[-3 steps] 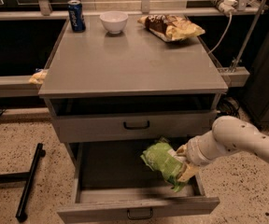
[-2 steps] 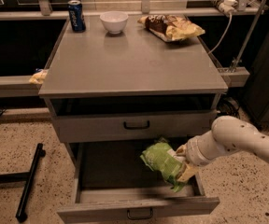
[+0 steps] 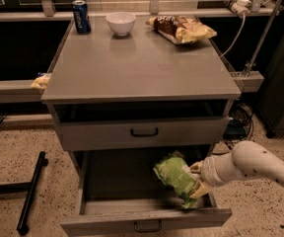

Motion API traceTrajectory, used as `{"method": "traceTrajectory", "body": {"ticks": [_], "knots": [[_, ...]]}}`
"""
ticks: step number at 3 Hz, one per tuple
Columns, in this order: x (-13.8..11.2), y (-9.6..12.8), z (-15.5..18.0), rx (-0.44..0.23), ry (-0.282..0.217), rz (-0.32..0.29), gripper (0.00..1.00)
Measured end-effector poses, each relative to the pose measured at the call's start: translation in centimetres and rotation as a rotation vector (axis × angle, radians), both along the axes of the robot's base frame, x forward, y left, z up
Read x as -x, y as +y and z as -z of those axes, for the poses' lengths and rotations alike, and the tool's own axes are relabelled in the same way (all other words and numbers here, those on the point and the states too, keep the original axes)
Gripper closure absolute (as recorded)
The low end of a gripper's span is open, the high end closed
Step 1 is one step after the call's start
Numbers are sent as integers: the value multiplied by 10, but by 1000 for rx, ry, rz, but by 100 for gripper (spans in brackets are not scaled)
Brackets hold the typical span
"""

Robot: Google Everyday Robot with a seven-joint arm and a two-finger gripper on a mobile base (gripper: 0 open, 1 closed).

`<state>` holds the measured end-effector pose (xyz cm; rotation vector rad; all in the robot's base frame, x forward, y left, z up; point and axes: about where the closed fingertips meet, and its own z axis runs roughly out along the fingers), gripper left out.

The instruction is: Place green rice chip bag into middle drawer

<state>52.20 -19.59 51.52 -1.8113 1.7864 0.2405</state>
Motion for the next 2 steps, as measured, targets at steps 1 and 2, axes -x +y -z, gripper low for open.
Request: {"method": "traceTrajectory", "body": {"ticks": [1, 2], "knots": [[-8, 2, 26, -46, -18, 5, 100], [-29, 13, 54, -94, -14, -8, 100]]}}
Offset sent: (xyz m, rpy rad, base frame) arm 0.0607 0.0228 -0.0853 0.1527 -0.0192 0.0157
